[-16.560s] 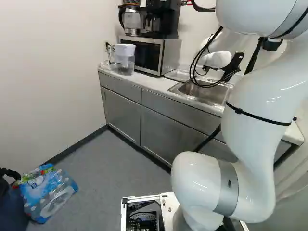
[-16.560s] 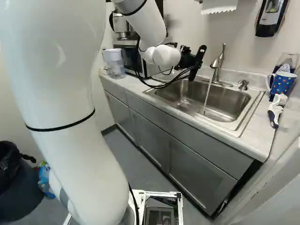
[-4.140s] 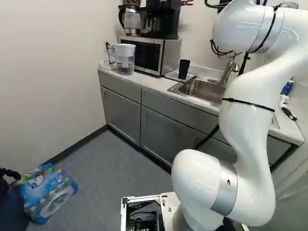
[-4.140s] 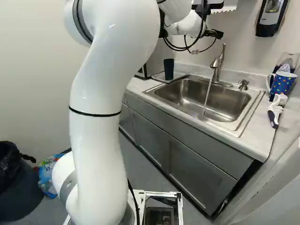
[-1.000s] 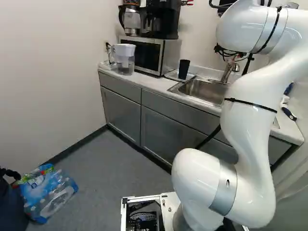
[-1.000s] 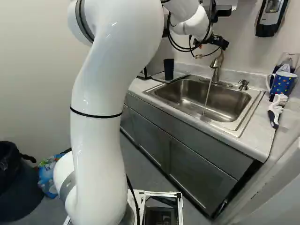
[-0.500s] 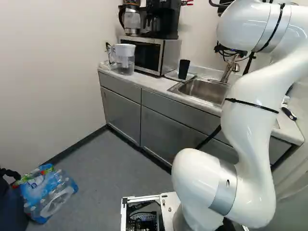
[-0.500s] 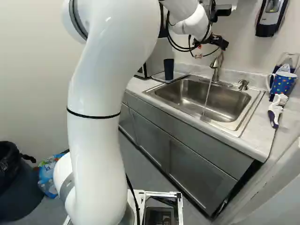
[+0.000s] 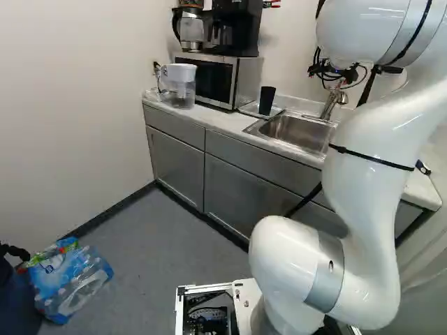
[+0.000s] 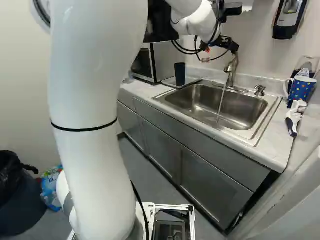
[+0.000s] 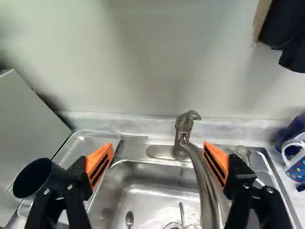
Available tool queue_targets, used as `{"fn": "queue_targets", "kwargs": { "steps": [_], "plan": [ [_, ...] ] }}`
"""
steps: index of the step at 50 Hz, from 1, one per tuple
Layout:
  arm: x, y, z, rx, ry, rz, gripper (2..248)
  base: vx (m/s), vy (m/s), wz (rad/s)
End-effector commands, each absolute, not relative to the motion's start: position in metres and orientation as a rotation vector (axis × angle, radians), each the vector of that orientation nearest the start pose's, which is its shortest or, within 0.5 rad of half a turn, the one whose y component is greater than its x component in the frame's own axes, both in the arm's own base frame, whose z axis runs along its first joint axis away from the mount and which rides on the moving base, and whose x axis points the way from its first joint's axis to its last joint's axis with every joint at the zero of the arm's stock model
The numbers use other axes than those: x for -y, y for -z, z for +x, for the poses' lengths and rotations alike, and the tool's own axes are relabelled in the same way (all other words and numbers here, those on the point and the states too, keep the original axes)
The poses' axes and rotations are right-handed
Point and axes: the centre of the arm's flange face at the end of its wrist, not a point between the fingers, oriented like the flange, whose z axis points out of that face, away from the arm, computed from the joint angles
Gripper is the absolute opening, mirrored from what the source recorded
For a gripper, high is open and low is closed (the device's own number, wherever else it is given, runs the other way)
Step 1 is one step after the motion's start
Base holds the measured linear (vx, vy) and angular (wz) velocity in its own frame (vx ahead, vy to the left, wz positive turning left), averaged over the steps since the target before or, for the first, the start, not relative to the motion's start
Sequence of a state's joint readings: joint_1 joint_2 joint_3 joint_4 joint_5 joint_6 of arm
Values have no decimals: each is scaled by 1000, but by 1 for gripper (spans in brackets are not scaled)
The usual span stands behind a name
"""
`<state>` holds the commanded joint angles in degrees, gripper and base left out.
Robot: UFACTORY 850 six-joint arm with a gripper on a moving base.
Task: Rinse the cup and place it in the tray
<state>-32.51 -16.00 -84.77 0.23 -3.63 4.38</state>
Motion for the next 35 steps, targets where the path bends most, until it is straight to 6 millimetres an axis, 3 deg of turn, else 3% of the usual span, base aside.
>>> {"fn": "queue_targets", "kwargs": {
  "steps": [35],
  "plan": [
    [298,-687,488,-902,1709,-2775,247,0,0,0]
  ]
}}
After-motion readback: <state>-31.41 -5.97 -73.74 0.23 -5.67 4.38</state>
